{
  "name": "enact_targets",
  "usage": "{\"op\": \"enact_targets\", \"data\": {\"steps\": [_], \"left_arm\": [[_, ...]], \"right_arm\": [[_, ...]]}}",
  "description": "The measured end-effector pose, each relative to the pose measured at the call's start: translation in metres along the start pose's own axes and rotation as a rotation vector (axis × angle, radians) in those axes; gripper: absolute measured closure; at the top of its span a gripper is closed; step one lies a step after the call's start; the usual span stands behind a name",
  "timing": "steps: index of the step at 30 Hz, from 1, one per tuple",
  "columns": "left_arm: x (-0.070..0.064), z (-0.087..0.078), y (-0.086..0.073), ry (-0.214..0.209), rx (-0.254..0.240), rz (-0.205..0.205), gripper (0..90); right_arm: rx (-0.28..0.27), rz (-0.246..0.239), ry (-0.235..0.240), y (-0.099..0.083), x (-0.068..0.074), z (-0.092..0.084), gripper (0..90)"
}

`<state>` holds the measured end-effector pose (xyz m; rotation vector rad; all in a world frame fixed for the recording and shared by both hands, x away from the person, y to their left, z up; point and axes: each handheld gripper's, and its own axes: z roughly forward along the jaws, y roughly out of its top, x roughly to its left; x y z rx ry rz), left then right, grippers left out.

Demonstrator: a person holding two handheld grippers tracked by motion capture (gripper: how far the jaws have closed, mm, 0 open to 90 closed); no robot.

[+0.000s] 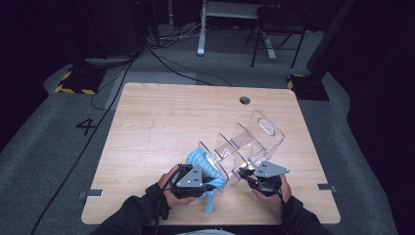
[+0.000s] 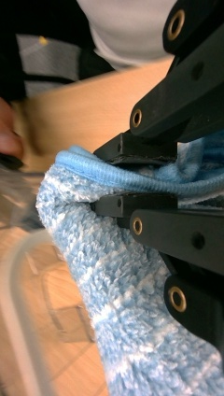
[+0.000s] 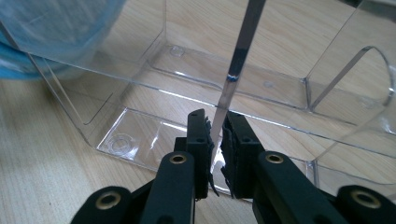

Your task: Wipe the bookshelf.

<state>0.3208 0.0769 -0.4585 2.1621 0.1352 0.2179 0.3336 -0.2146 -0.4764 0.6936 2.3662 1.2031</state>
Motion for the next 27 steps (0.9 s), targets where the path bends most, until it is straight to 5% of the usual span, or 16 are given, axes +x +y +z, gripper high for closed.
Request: {"op": "enact_targets", "data": {"steps": [11,19,26,27], "left_arm": [[0.001,0.009,-0.005,0.011,0.108,0.005,78.6],[0.006,0.01,-0.01,0.057,0.162,0.013,78.4],[0.023,-0.01,-0.011,0.156,0.11,-0.037,78.2],[0.028,-0.019,-0.009,0.192,0.058,-0.064,78.2]], "right_arm": [[-0.002,-0.007,0.005,0.0,-0.001,0.0,81.7],[-0.001,-0.008,0.004,0.001,-0.001,0.001,81.7],[-0.001,-0.01,0.005,0.001,-0.001,0.002,81.5],[-0.003,-0.009,0.004,0.001,-0.001,0.002,81.5]]}}
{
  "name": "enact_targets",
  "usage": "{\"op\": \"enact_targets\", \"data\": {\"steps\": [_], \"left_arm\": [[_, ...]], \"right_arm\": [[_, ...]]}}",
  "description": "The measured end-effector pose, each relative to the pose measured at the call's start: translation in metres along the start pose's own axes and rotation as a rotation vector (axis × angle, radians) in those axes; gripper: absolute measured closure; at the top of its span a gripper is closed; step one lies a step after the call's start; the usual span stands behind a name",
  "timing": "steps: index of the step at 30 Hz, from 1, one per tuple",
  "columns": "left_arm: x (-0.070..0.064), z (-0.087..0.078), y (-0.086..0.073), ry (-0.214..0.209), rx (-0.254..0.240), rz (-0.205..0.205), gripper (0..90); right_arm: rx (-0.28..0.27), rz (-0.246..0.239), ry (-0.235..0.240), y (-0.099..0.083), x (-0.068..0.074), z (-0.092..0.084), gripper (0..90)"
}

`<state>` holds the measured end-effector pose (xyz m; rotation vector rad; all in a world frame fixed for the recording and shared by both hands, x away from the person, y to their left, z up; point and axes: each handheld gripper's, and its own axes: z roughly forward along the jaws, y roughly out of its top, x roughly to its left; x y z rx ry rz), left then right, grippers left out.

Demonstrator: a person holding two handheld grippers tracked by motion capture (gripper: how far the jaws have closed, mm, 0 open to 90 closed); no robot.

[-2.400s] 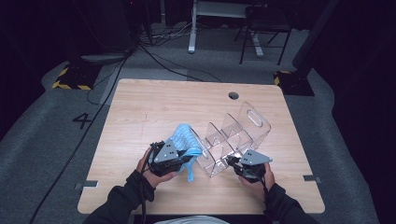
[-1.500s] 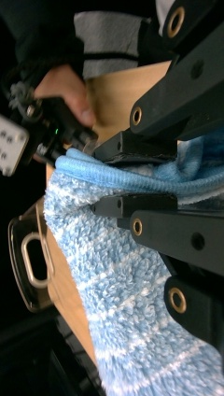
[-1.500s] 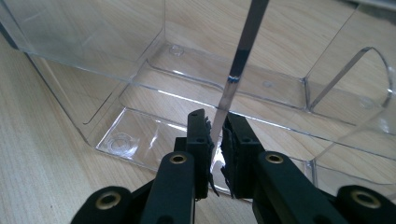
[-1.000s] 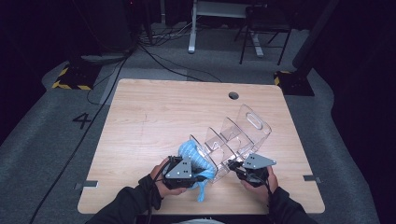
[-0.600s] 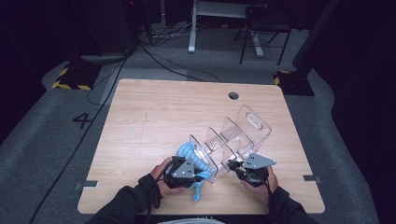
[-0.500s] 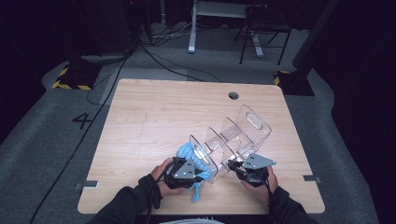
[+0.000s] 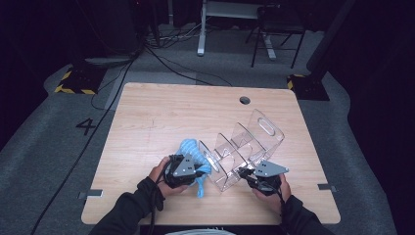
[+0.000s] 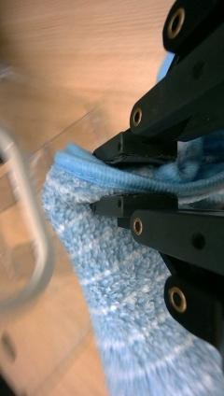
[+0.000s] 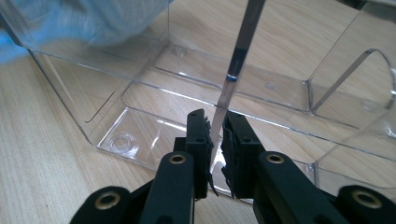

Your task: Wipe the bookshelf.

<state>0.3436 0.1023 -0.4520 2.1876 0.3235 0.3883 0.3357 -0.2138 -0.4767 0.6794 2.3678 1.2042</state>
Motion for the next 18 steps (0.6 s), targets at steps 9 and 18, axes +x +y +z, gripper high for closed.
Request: {"op": "enact_targets", "data": {"steps": [9,18], "left_arm": [[0.004,-0.018,0.016,0.068,-0.12,-0.024,78.0],[-0.006,-0.028,0.031,0.091,-0.207,-0.003,77.8]], "right_arm": [[0.001,0.002,-0.003,0.0,0.0,0.0,81.5],[0.002,0.006,-0.006,0.0,0.0,0.0,81.5]]}}
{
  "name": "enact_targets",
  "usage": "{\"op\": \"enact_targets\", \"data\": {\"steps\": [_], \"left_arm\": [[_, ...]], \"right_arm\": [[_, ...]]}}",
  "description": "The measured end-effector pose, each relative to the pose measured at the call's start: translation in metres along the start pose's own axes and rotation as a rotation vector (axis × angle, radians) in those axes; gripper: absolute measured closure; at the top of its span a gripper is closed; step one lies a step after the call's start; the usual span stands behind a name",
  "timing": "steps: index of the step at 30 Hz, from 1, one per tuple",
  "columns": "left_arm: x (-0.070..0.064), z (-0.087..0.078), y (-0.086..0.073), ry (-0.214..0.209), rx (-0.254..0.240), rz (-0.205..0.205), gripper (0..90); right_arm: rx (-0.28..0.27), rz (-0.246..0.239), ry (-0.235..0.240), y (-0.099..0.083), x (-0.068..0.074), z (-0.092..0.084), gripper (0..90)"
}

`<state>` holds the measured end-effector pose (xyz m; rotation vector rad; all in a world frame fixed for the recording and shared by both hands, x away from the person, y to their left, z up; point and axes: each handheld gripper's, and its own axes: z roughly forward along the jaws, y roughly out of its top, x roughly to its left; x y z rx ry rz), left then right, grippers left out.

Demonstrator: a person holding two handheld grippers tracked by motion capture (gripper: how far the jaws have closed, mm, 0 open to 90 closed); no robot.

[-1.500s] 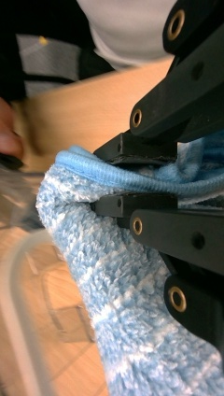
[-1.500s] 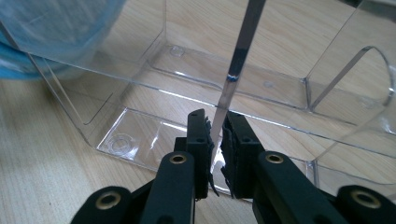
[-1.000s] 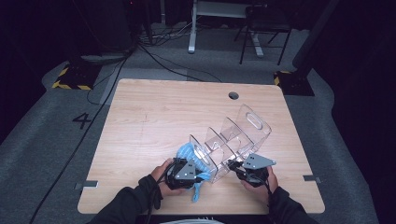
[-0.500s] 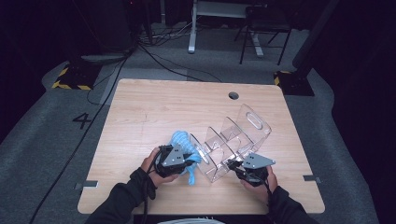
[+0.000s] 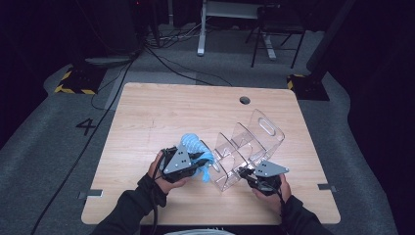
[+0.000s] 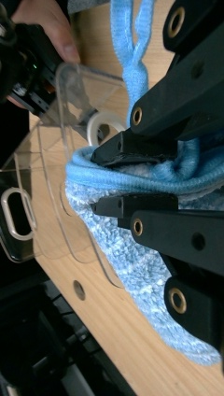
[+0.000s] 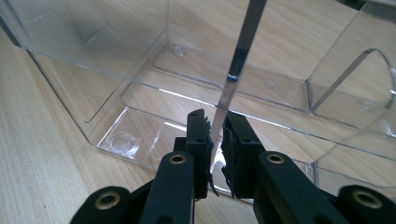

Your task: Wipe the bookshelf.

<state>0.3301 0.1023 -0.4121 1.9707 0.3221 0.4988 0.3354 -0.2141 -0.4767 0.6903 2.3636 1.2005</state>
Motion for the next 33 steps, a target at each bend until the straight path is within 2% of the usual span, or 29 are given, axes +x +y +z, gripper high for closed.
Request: {"op": "enact_targets", "data": {"steps": [1,4,8,10,13,17,19,21,24,26,28,29,30,33], "left_arm": [[-0.002,-0.001,0.001,0.007,-0.008,-0.002,77.8],[-0.012,-0.007,0.004,-0.021,-0.06,-0.008,77.8],[-0.027,-0.004,0.009,-0.067,-0.07,0.042,77.8],[-0.032,-0.001,0.008,-0.096,-0.069,0.048,77.7],[-0.039,0.008,0.004,-0.136,-0.042,0.08,77.6],[-0.043,0.016,-0.002,-0.172,-0.018,0.084,77.6],[-0.045,0.02,-0.007,-0.185,0.009,0.093,77.6],[-0.046,0.027,-0.014,-0.189,0.058,0.127,77.6],[-0.039,0.033,-0.023,-0.201,0.104,0.106,77.6],[-0.035,0.036,-0.028,-0.201,0.137,0.109,77.6],[-0.03,0.04,-0.036,-0.187,0.183,0.102,77.6],[-0.03,0.04,-0.036,-0.187,0.183,0.102,77.5],[-0.023,0.043,-0.04,-0.18,0.211,0.087,77.5],[-0.016,0.043,-0.043,-0.162,0.23,0.066,77.3]], "right_arm": [[0.001,0.0,0.0,0.0,0.0,0.0,81.5],[0.003,0.0,-0.001,0.0,0.0,0.0,81.5],[0.003,0.002,0.002,0.0,0.0,0.0,81.5],[0.005,0.0,0.002,0.001,0.0,0.0,81.4],[0.007,0.002,0.005,0.001,-0.001,0.0,81.3],[0.01,-0.001,0.002,0.001,-0.001,0.001,81.3],[0.009,0.0,0.002,0.001,-0.001,0.001,81.4],[0.01,-0.001,0.001,0.001,-0.002,0.001,81.5],[0.01,-0.001,-0.001,0.001,-0.002,0.001,81.5],[0.01,-0.002,0.0,0.001,-0.002,0.001,81.5],[0.009,0.0,0.002,0.001,-0.003,0.001,81.5],[0.009,0.0,0.002,0.001,-0.003,0.001,81.5],[0.01,-0.001,0.002,0.001,-0.003,0.001,81.5],[0.01,-0.004,-0.002,0.001,-0.003,0.001,81.4]]}}
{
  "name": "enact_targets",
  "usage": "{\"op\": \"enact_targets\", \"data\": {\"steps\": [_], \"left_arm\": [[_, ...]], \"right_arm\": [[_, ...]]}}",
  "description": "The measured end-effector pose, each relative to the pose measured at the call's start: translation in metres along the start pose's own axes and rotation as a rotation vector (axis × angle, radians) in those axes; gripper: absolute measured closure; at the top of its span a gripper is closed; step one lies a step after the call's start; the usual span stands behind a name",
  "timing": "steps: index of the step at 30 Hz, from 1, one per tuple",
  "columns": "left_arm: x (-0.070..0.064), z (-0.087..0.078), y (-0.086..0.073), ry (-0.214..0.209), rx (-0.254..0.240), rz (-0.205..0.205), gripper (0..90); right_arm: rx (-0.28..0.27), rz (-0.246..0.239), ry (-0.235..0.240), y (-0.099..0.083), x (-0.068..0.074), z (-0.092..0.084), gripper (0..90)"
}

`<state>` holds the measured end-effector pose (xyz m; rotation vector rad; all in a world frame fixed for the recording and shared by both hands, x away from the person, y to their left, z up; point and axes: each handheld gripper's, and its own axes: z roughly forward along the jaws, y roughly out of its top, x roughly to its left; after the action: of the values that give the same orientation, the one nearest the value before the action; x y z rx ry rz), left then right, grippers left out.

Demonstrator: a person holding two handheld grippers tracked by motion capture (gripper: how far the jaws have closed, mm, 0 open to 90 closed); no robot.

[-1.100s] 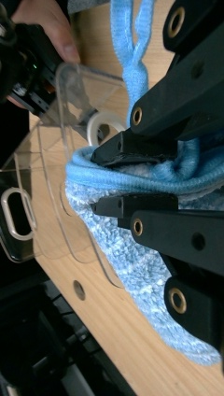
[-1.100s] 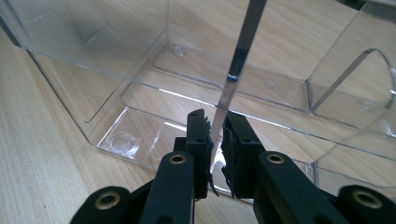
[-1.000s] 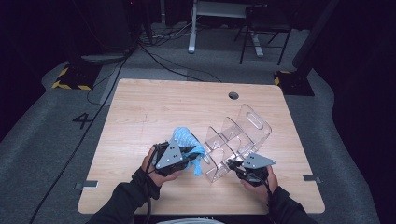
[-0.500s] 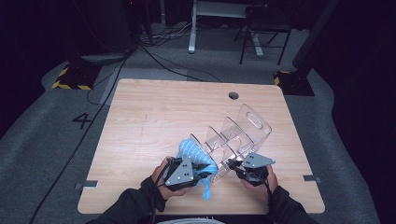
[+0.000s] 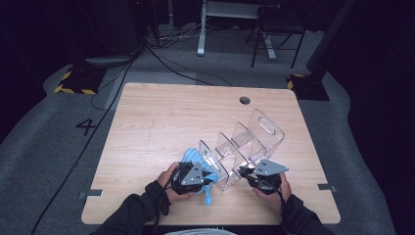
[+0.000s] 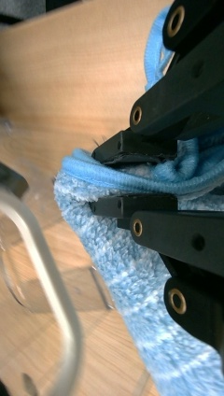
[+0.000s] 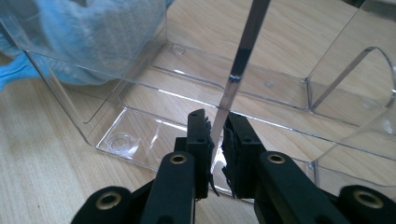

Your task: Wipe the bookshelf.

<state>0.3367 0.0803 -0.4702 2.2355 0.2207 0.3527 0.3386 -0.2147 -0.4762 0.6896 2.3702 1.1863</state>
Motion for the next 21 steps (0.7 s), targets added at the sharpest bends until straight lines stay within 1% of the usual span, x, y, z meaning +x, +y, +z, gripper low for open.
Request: {"op": "enact_targets", "data": {"steps": [2,3,4,5,7,8,9,12,15,16,18,20,21], "left_arm": [[0.006,-0.002,-0.002,0.024,0.007,-0.023,77.2],[0.009,-0.004,-0.004,0.044,0.006,-0.039,77.0],[0.012,-0.006,-0.004,0.064,0.002,-0.049,76.9],[0.015,-0.009,-0.005,0.08,-0.005,-0.069,76.9],[0.022,-0.015,-0.005,0.111,-0.037,-0.105,76.8],[0.025,-0.019,-0.004,0.131,-0.061,-0.127,76.8],[0.027,-0.022,-0.003,0.14,-0.076,-0.138,76.7],[0.029,-0.029,0.002,0.182,-0.115,-0.153,76.6],[0.029,-0.036,0.008,0.212,-0.157,-0.168,76.6],[0.029,-0.038,0.009,0.217,-0.168,-0.172,76.6],[0.029,-0.043,0.013,0.228,-0.208,-0.18,76.6],[0.027,-0.048,0.017,0.231,-0.243,-0.17,76.7],[0.027,-0.048,0.017,0.231,-0.243,-0.17,76.6]], "right_arm": [[-0.001,0.001,0.001,0.0,0.0,0.0,81.4],[-0.001,0.001,0.001,0.0,0.0,0.0,81.4],[0.0,0.0,0.001,0.0,0.0,0.0,81.4],[0.0,0.0,0.001,0.0,0.0,0.0,81.4],[-0.001,0.0,0.001,0.0,0.0,0.0,81.4],[-0.001,0.0,0.002,0.0,0.0,0.0,81.4],[-0.002,0.001,0.003,0.0,0.0,0.0,81.4],[-0.002,0.001,0.002,0.0,-0.001,0.0,81.4],[-0.001,0.001,0.001,0.0,-0.001,0.001,81.3],[-0.001,0.002,0.002,0.0,-0.001,0.001,81.3],[0.0,0.003,0.002,0.0,-0.001,0.001,81.3],[-0.001,0.004,0.003,0.0,-0.001,0.001,81.2],[-0.001,0.004,0.003,0.0,-0.001,0.001,81.2]]}}
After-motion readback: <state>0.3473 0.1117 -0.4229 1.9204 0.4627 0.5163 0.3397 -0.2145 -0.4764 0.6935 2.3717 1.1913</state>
